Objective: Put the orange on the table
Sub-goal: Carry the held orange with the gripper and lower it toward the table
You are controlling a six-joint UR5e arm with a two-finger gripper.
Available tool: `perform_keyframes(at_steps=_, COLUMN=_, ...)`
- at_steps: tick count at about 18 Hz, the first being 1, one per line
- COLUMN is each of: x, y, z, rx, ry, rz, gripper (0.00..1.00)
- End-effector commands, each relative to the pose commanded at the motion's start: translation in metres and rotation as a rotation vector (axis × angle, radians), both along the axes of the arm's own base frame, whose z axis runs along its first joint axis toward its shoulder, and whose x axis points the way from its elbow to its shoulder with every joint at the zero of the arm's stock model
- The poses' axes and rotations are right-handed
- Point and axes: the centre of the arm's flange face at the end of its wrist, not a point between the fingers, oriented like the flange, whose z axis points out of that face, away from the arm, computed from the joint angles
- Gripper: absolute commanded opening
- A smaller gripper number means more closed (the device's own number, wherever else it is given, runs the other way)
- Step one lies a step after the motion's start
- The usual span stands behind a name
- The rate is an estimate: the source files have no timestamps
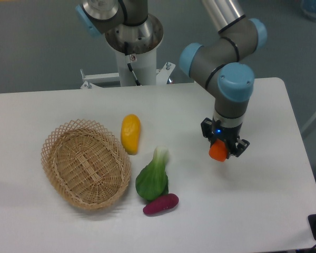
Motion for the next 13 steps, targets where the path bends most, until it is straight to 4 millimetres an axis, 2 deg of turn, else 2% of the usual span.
perform_keyframes(at_steps=3, x=0.018, y=0.015, z=-0.010, rx=-0.021, ry=0.021, rz=0.028, gripper=0.41)
perform_keyframes(at_steps=8, x=0.037, y=0.032, z=-0.022, rx=-0.007, ry=0.030, rz=0.068, gripper=0.41)
perform_keyframes(at_steps=11, x=0.043, y=0.042, z=-0.025, rx=0.004, ry=0.028, rz=0.111, gripper=0.42)
perform_keyframes(at_steps=13, x=0.043, y=0.043, z=-0.029, rx=-0.017, ry=0.039, rz=0.116, gripper=0.46)
